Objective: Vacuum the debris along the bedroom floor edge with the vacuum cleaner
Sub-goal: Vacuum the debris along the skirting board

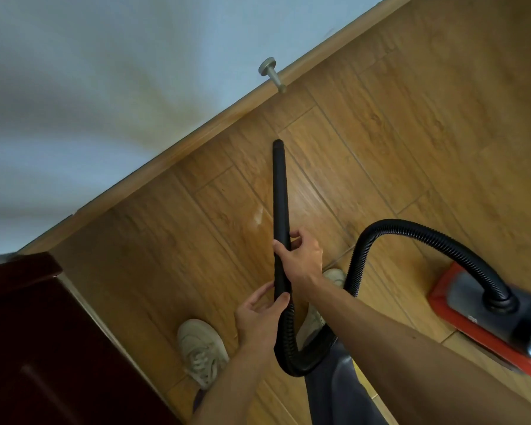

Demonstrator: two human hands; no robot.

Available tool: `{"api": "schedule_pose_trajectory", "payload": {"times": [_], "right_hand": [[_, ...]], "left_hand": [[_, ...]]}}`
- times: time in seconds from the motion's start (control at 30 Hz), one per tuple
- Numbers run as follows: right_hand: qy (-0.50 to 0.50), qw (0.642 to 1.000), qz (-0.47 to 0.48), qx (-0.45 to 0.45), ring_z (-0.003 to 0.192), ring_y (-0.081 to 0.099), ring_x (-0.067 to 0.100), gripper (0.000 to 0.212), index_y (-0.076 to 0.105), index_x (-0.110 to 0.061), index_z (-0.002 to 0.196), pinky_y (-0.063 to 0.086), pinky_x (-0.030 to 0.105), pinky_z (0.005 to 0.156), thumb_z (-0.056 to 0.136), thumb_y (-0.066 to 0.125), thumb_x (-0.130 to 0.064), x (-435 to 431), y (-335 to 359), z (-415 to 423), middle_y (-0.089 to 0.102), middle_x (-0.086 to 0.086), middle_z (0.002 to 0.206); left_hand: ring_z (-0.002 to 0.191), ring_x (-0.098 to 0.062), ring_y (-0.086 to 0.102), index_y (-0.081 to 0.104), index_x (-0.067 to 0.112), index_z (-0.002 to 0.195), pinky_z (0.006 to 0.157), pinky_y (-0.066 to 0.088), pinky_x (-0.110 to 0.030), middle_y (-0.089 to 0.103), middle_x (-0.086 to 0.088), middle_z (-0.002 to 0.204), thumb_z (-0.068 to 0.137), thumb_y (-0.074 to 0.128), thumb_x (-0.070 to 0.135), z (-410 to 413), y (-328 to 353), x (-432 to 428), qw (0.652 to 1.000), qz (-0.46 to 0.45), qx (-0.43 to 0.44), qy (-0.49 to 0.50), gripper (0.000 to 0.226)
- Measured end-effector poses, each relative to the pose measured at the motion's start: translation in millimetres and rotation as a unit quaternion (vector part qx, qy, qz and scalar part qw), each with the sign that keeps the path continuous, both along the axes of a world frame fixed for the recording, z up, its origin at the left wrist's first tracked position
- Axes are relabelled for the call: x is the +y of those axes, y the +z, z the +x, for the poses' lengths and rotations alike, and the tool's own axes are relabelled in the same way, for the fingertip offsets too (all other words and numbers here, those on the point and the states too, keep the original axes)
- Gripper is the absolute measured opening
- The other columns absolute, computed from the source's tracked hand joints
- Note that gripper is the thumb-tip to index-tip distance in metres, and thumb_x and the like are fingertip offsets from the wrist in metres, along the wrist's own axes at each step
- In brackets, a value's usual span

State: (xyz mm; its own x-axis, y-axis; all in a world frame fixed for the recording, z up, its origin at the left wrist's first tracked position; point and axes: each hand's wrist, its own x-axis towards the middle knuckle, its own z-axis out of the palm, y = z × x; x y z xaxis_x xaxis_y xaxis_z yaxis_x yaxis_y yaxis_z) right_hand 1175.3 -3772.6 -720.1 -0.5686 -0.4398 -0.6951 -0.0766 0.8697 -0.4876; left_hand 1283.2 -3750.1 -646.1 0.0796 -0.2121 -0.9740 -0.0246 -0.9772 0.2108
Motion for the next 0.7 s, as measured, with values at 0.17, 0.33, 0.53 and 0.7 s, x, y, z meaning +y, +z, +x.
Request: {"api": "schedule_pose_trajectory", "payload": {"times": [0.17, 0.33, 0.53, 0.7], "right_hand": [[0.042, 0.999, -0.005, 0.015, 0.069, 0.064, 0.015, 0.03, 0.059, -0.017, 0.1, 0.049, 0.028, 0.056, 0.084, 0.075, -0.038, -19.6, -4.9, 20.8, 0.065, -0.003, 0.082], [0.094, 0.995, -0.007, 0.019, 0.074, 0.064, 0.017, 0.032, 0.056, -0.019, 0.101, 0.056, 0.035, 0.063, 0.084, 0.075, -0.038, -48.7, -7.0, 44.3, 0.065, -0.002, 0.087], [0.15, 0.989, 0.003, 0.009, 0.086, 0.069, 0.023, 0.036, 0.057, -0.02, 0.108, 0.06, 0.045, 0.077, 0.083, 0.075, -0.04, -60.3, -7.2, 73.4, 0.069, 0.004, 0.098], [0.18, 0.984, 0.007, 0.006, 0.083, 0.069, 0.021, 0.035, 0.058, -0.019, 0.11, 0.061, 0.045, 0.074, 0.085, 0.074, -0.038, -42.7, -1.3, 88.3, 0.069, 0.003, 0.096]], "left_hand": [[0.08, -0.018, 0.074, 0.075, 0.022, 0.098, 0.069, 0.062, -0.029, 0.077, -0.006, 0.087, 0.077, 0.082, 0.005, 19.4, -8.9, -11.4, 1.0, -0.011, -0.009, 0.022, 0.028], [0.083, -0.019, 0.073, 0.075, 0.028, 0.09, 0.077, 0.061, -0.035, 0.077, 0.002, 0.074, 0.077, 0.083, 0.011, 39.6, -19.7, -22.9, 0.999, -0.019, -0.009, 0.05, 0.023], [0.098, -0.023, 0.07, 0.078, 0.036, 0.089, 0.091, 0.058, -0.044, 0.077, -0.002, 0.099, 0.075, 0.085, 0.021, 64.5, -24.0, -20.3, 0.997, 0.007, -0.007, 0.081, 0.022], [0.098, -0.025, 0.07, 0.076, 0.034, 0.088, 0.086, 0.057, -0.039, 0.077, -0.007, 0.1, 0.078, 0.081, 0.012, 75.9, -17.4, -1.9, 0.993, 0.018, 0.005, 0.12, 0.024]]}}
